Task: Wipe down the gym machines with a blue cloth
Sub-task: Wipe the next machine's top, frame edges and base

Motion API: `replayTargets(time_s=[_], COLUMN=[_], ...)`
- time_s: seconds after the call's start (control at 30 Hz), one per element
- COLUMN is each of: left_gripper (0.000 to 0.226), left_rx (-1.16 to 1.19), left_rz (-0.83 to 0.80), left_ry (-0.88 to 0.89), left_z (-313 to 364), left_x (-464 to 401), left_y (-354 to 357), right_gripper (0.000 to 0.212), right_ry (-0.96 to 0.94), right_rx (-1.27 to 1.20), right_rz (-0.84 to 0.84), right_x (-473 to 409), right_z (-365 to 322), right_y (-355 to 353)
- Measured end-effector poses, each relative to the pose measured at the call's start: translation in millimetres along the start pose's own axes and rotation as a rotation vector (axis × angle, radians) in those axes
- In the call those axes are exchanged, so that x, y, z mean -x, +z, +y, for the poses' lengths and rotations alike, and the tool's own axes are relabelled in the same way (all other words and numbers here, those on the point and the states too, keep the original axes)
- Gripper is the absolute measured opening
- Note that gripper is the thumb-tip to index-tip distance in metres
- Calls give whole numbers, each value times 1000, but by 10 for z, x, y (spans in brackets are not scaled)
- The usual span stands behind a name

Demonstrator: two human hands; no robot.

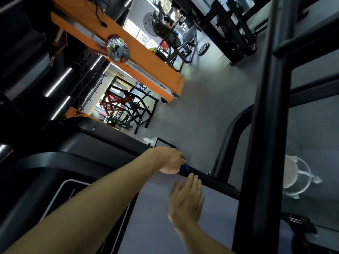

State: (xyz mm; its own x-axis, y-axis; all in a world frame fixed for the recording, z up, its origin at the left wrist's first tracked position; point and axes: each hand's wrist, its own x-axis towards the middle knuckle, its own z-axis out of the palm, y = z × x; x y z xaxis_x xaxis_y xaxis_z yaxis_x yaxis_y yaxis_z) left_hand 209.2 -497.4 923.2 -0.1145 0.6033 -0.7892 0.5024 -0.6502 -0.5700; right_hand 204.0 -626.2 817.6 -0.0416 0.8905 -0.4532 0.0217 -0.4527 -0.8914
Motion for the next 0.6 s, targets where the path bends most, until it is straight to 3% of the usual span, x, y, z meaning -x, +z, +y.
replayTargets(time_s=[0.13, 0.27, 0.43, 0.6], left_gripper=[47, 46, 45, 43], left_rx=[2, -5, -26, -86], left_rz=[-58, 36, 180, 357], left_ry=[-6, -65, -207, -326], left_z=[214, 134, -191, -386], left_x=[-288, 20, 786, 1483], left_y=[7, -51, -51, -64], right_gripper=[63, 64, 64, 59], right_ry=[19, 5, -344, -578], right_rx=[-20, -2, -56, -144], right_rz=[9, 47, -14, -86], right_x=[-28, -33, 156, 330], right_z=[14, -20, -304, -538], right_y=[6, 4, -35, -103])
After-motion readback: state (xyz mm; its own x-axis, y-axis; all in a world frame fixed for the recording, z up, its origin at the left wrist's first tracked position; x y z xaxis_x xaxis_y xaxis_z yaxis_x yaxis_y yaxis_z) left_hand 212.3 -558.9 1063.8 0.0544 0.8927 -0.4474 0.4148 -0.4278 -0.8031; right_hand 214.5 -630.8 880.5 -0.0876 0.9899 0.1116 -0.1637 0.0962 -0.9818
